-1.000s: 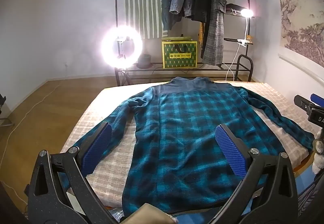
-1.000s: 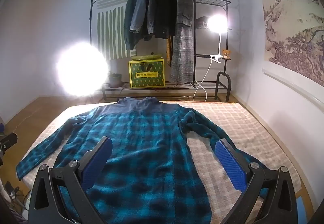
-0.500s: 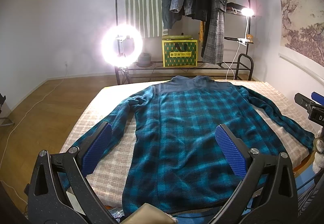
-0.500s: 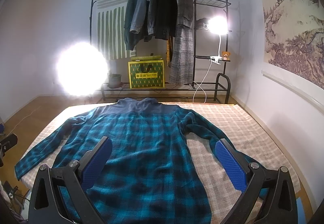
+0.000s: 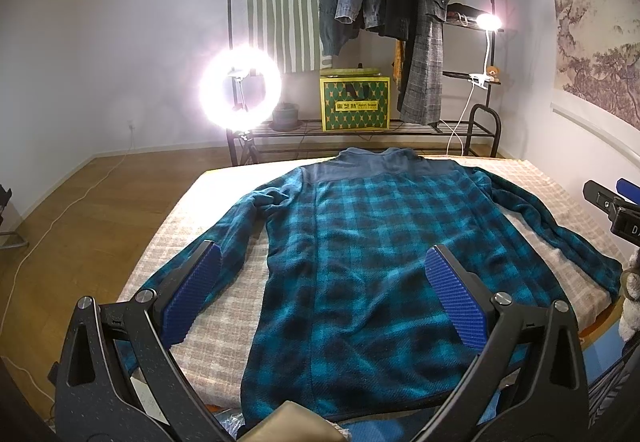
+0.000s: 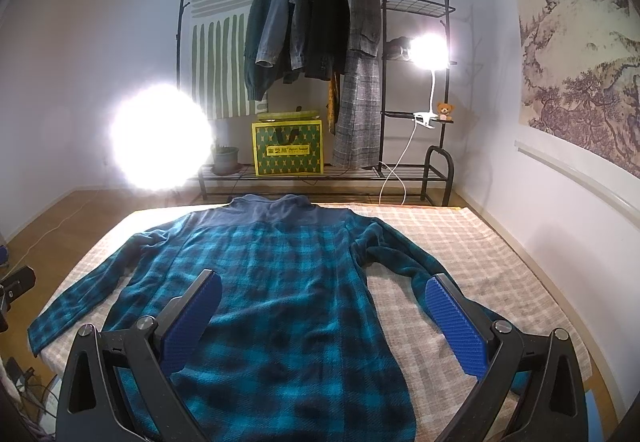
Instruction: Fold large clothes
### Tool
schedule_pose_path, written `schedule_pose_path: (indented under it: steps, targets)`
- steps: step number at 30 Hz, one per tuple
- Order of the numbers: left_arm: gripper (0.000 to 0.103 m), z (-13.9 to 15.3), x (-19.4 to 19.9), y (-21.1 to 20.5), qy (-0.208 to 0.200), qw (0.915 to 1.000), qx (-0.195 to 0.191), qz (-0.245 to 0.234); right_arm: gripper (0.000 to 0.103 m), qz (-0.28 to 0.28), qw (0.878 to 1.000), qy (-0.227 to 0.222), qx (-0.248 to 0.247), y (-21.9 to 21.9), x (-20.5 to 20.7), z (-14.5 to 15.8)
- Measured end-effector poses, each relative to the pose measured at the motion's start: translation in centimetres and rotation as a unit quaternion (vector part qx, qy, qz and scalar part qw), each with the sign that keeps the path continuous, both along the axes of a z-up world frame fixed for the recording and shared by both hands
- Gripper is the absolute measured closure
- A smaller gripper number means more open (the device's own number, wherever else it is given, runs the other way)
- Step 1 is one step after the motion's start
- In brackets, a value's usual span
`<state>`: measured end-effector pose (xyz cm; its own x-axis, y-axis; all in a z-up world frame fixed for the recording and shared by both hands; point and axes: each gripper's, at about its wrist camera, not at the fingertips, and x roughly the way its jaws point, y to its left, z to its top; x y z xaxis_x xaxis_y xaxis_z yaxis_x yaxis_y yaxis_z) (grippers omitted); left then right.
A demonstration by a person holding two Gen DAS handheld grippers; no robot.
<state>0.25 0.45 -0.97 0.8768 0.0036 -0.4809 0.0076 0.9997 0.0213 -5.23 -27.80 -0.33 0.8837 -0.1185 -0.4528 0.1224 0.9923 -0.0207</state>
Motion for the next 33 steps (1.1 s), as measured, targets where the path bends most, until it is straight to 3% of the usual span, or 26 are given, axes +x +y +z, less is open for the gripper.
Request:
schedule_pose_path:
  steps: [33]
  targets:
    - [0.0,-0.36,0.18,0.13,0.002,1.0,0.003,0.0,0.0,0.0,1.0,0.0,-0.002,0.03,-0.03,0.06]
